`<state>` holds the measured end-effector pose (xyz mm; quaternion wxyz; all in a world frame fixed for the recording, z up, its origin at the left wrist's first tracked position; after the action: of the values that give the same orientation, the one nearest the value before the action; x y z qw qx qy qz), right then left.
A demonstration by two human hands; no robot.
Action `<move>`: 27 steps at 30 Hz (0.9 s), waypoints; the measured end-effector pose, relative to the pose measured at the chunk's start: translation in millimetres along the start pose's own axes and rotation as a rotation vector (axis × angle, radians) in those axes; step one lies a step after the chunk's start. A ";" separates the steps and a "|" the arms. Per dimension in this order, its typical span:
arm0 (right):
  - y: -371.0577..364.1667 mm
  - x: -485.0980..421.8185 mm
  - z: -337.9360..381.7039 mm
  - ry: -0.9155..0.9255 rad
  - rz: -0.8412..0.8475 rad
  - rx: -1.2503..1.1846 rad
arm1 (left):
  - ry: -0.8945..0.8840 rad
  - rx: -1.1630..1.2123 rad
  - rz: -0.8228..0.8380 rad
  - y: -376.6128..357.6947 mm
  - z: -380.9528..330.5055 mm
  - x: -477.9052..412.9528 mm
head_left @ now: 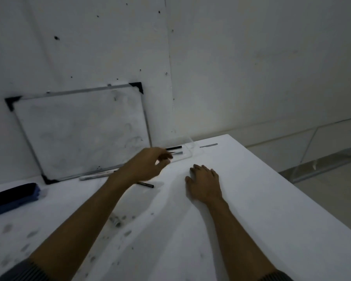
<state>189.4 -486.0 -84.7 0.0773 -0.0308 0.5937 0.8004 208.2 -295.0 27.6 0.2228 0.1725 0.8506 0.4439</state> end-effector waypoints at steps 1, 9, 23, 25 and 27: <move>-0.6 8.4 6.3 -0.016 -0.004 -0.057 | -0.001 0.010 0.003 -0.9 1.2 26.1; -20.2 48.3 83.5 -0.017 -0.057 -0.270 | 0.092 0.102 -0.209 11.6 42.9 175.6; -28.6 64.0 129.0 -0.011 -0.157 -0.467 | 0.051 0.103 -0.409 -16.2 93.1 228.2; -28.7 74.8 131.8 0.042 -0.141 -0.588 | 0.070 0.043 -0.350 -18.0 96.1 221.6; -27.9 77.5 134.1 0.087 -0.136 -0.654 | 0.045 0.002 -0.293 -15.8 98.5 211.7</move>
<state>123.2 -343.3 -82.6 0.0910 -0.1275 0.3050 0.9394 81.0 -132.8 -83.2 0.2658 0.0368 0.8718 0.4098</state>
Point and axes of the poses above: each hand's wrist, its own x-axis away from the middle knuckle, its own y-axis out of the back of the hand, z = x × y, the point moved 3 cm from there along -x, towards the middle knuckle, and after that the axes turned 11 degrees about x, right-handed, at the moved point
